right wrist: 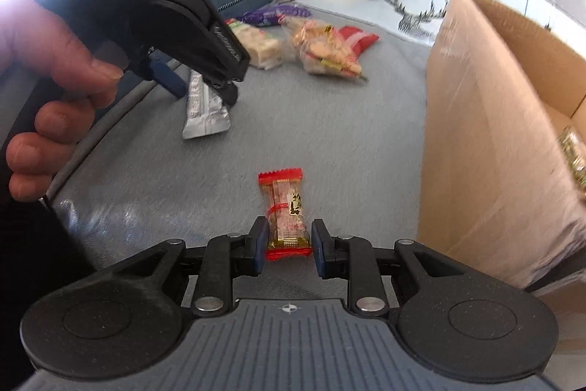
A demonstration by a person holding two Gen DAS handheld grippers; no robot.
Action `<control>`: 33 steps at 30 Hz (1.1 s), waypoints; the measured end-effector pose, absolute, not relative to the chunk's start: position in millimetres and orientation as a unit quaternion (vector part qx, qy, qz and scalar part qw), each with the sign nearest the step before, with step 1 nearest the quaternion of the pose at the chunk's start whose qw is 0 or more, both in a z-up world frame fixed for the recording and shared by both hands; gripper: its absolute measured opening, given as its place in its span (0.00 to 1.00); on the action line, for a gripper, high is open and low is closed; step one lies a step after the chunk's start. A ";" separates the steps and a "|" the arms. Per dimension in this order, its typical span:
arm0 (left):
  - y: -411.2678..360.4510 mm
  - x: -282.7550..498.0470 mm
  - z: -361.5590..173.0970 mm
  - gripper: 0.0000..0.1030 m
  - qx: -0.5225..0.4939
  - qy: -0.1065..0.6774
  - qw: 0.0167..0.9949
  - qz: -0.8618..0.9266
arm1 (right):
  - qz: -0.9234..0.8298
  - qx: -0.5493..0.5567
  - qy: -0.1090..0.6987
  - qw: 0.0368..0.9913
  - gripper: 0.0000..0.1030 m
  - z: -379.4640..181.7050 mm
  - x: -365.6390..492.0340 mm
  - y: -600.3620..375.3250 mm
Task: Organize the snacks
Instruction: 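Close right gripper on red-gold candy while left gripper grasps silver stick packet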
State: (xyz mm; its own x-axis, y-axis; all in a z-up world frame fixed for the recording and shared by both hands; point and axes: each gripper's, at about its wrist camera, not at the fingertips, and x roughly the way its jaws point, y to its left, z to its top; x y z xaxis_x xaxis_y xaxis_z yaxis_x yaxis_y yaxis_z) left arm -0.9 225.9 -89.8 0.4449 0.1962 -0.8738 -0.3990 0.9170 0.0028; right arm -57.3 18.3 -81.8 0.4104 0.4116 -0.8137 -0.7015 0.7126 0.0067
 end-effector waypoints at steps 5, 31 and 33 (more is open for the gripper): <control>216.2 -3.4 -89.7 0.48 -0.061 0.498 0.846 0.180 | 0.343 -0.156 0.426 0.822 0.31 -83.2 -56.8 18.3; 226.1 -10.7 -84.4 0.33 -0.109 0.504 0.845 0.144 | 0.347 -0.134 0.414 0.831 0.20 -80.0 -49.0 18.6; 225.7 -10.6 -86.8 0.34 -0.107 0.505 0.843 0.151 | 0.347 -0.130 0.421 0.828 0.22 -81.0 -48.4 17.9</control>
State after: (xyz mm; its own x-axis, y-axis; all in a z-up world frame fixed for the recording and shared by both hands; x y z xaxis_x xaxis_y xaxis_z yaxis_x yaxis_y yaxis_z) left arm -10.6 225.7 -86.8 0.4432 0.1468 -0.8843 -0.3629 0.9314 -0.0272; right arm -48.4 17.9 -81.0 0.4041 0.4648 -0.7878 -0.6840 0.7254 0.0771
